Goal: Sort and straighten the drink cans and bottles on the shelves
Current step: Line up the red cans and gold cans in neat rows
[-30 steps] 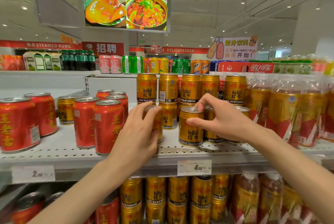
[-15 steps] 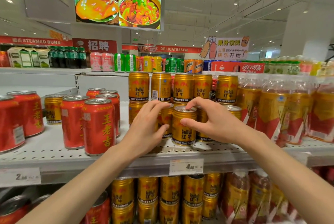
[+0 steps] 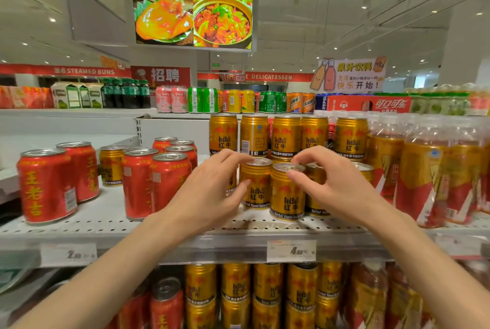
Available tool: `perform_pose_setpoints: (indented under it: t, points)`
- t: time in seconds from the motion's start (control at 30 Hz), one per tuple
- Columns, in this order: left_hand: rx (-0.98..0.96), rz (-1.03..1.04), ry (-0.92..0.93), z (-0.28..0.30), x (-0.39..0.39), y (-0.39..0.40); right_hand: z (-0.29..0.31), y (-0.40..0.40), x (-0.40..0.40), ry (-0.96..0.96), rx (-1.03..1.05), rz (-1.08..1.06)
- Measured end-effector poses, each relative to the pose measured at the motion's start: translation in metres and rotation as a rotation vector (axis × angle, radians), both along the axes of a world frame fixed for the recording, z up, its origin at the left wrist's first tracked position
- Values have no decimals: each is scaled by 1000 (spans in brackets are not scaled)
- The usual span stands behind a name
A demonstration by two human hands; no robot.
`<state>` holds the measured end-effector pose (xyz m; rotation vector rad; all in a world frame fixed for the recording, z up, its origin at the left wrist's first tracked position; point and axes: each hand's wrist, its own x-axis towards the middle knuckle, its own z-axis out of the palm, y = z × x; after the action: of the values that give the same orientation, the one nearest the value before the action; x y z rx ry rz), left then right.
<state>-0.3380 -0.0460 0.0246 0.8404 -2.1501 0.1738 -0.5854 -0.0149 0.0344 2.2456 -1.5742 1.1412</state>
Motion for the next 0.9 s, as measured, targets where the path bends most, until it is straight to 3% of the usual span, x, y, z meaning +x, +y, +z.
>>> perform_pose_setpoints:
  t: [0.33,0.7,0.9]
  points:
    - [21,-88,129,16,84,43,10,20,89,-27,-155,37]
    - [255,-93,476,-54,208,41,-66,50,201,-391,14,36]
    - [367,-67,533,-87,255,39,-101,58,240,-516,83,-59]
